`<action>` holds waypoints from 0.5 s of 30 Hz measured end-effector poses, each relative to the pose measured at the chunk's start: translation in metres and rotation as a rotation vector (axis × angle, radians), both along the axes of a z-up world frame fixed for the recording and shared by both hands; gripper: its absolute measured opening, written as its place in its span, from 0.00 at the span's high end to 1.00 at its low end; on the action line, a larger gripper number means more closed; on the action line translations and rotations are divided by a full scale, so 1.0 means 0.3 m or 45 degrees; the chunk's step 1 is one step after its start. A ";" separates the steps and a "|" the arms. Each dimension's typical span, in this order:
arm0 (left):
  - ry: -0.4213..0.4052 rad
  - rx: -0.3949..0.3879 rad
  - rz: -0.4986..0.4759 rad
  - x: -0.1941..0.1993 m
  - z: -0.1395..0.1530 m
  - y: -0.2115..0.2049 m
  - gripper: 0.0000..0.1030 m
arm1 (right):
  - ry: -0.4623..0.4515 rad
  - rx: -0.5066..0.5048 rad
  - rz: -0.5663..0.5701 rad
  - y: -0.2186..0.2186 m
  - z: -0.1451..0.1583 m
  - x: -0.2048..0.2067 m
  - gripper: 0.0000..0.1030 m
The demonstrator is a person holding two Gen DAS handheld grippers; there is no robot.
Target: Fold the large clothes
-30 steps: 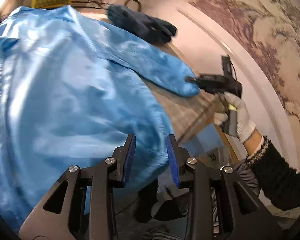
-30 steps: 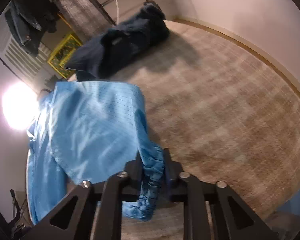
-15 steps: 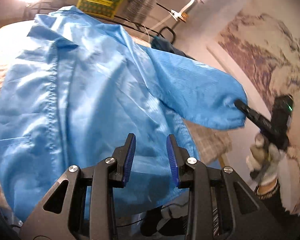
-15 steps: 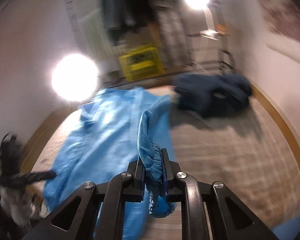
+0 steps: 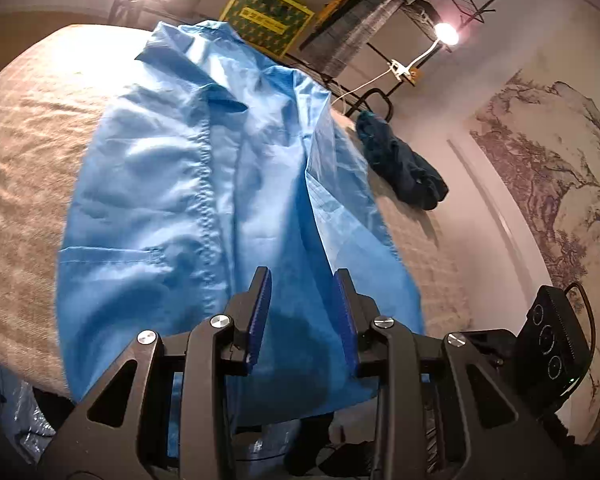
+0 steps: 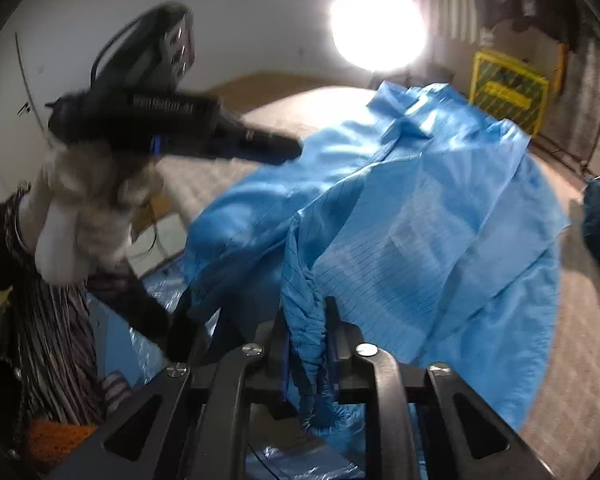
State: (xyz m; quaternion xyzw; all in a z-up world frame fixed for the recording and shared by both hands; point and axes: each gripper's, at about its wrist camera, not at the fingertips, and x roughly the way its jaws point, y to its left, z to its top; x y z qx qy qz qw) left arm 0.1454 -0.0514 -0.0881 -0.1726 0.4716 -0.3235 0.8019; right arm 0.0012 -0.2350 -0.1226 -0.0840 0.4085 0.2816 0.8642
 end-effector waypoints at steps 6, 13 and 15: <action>0.070 0.029 -0.031 0.010 -0.071 -0.016 0.62 | 0.075 0.081 0.082 -0.031 -0.009 -0.007 0.61; 0.075 0.186 -0.061 0.064 -0.164 -0.110 0.56 | 0.119 0.228 -0.100 -0.181 0.005 0.077 0.59; 0.124 0.173 -0.093 0.078 -0.199 -0.132 0.56 | 0.119 0.220 -0.197 -0.227 0.003 0.121 0.59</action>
